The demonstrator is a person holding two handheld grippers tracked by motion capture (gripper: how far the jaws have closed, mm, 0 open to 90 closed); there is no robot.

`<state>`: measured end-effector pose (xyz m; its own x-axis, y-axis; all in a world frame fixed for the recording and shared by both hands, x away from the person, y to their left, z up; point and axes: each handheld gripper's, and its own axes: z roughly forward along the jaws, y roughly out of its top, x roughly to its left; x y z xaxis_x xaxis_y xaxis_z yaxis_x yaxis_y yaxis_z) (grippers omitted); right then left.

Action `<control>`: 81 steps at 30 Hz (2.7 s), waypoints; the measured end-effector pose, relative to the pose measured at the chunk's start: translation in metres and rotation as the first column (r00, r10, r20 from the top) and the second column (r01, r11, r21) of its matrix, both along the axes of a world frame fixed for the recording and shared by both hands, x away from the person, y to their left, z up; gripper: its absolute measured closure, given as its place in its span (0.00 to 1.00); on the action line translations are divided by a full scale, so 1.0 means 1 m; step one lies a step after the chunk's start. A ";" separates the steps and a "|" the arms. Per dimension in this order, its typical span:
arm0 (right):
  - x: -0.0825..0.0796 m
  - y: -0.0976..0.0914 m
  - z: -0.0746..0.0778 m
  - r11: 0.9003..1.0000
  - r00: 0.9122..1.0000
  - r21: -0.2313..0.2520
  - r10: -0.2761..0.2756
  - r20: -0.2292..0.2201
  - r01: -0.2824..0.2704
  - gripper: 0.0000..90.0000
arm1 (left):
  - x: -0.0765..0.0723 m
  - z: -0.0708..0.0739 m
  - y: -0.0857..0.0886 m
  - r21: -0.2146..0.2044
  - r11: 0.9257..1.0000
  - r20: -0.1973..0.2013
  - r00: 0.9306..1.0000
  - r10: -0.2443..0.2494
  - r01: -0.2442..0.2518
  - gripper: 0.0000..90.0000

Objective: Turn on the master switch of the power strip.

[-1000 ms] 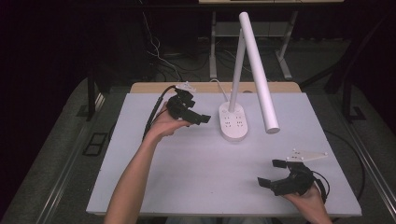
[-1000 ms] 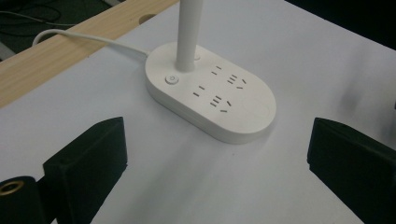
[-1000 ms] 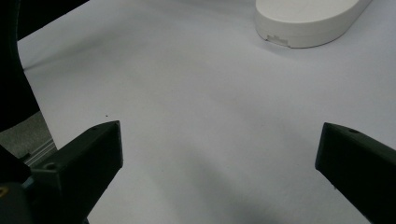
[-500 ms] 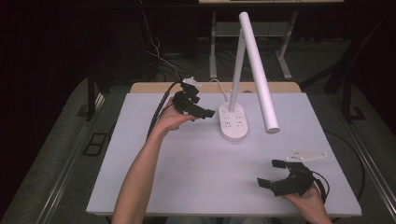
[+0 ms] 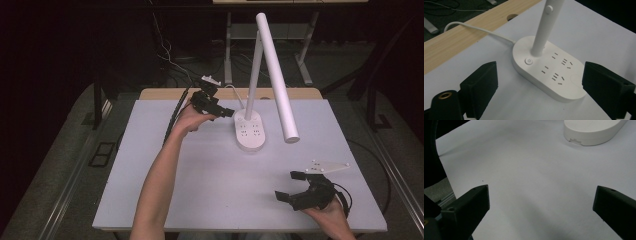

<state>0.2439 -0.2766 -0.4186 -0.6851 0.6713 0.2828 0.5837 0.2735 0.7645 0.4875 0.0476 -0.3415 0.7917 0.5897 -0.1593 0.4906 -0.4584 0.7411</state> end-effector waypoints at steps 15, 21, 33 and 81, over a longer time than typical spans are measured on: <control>0.000 0.002 0.000 1.000 1.000 -0.007 0.000 -0.003 0.000 0.00 | 0.020 -0.022 -0.007 -0.038 0.997 -0.031 0.997 0.064 -0.065 0.34; 0.000 0.001 0.000 1.000 1.000 -0.003 0.000 -0.002 0.000 0.00 | 0.025 -0.032 -0.011 -0.080 0.992 -0.051 0.995 0.090 -0.093 0.49; 0.001 -0.001 -0.001 1.000 1.000 -0.004 -0.011 -0.008 0.011 0.00 | 0.030 -0.050 -0.025 -0.125 0.987 -0.082 0.992 0.095 -0.105 0.66; 0.001 -0.002 -0.001 1.000 1.000 -0.003 -0.003 0.000 0.003 0.00 | 0.034 -0.088 -0.051 -0.116 0.976 -0.165 0.973 0.162 -0.182 1.00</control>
